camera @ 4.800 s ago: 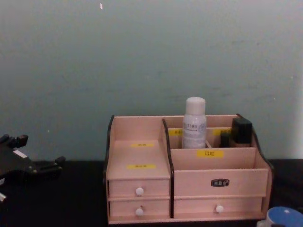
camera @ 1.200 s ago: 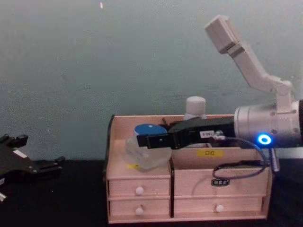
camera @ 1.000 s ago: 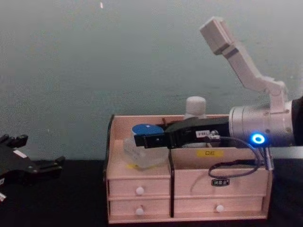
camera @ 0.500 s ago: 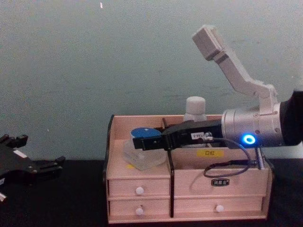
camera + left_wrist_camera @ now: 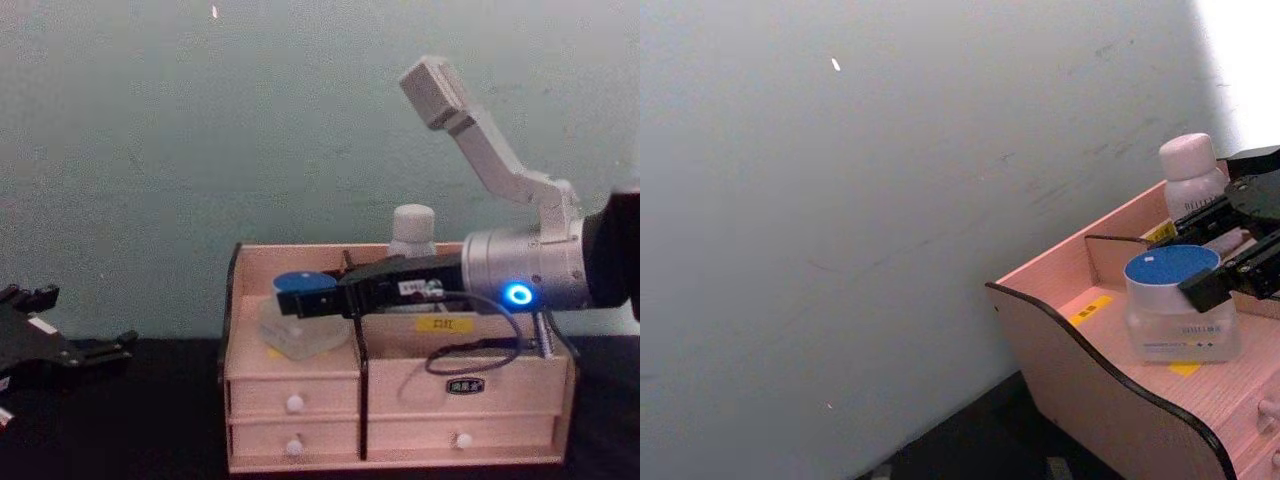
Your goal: Pick up the facial cleanser and watermelon frost from the table and place them into the tiered storage box.
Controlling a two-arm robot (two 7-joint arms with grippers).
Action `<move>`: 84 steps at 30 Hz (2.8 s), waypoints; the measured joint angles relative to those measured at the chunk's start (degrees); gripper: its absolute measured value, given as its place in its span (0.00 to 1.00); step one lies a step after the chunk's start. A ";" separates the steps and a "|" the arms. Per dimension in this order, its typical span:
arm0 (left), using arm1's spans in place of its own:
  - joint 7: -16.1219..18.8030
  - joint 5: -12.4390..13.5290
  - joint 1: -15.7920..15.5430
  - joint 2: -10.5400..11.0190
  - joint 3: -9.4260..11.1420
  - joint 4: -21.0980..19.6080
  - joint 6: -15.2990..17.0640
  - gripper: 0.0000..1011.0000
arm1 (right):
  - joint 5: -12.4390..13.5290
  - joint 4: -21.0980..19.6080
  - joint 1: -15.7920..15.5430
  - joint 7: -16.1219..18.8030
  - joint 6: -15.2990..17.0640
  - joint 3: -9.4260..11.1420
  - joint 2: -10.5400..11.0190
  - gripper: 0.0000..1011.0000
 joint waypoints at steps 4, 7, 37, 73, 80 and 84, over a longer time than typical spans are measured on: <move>0.00 0.00 0.00 0.00 0.00 0.00 0.00 0.99 | 0.00 -0.01 0.00 0.00 0.02 0.00 0.03 0.72; 0.00 0.00 0.00 0.00 0.00 0.00 0.00 0.99 | 0.00 -0.02 0.00 -0.02 0.02 -0.01 0.04 0.72; 0.00 0.00 0.00 0.00 0.00 0.00 0.00 0.99 | -0.18 -1.22 -0.67 -0.72 -0.23 0.22 0.38 0.99; 0.00 0.00 0.01 0.00 0.00 0.00 0.00 0.99 | 7.70 -41.37 -34.53 -21.19 1.58 20.71 23.08 0.99; 0.00 0.00 0.01 0.00 0.00 0.00 0.00 0.99 | 2.22 -41.10 -37.65 -37.72 2.43 24.75 17.46 0.99; 0.00 0.00 0.00 0.00 0.00 0.00 0.00 0.99 | -0.25 -39.07 -37.52 -41.54 2.62 24.51 15.41 0.99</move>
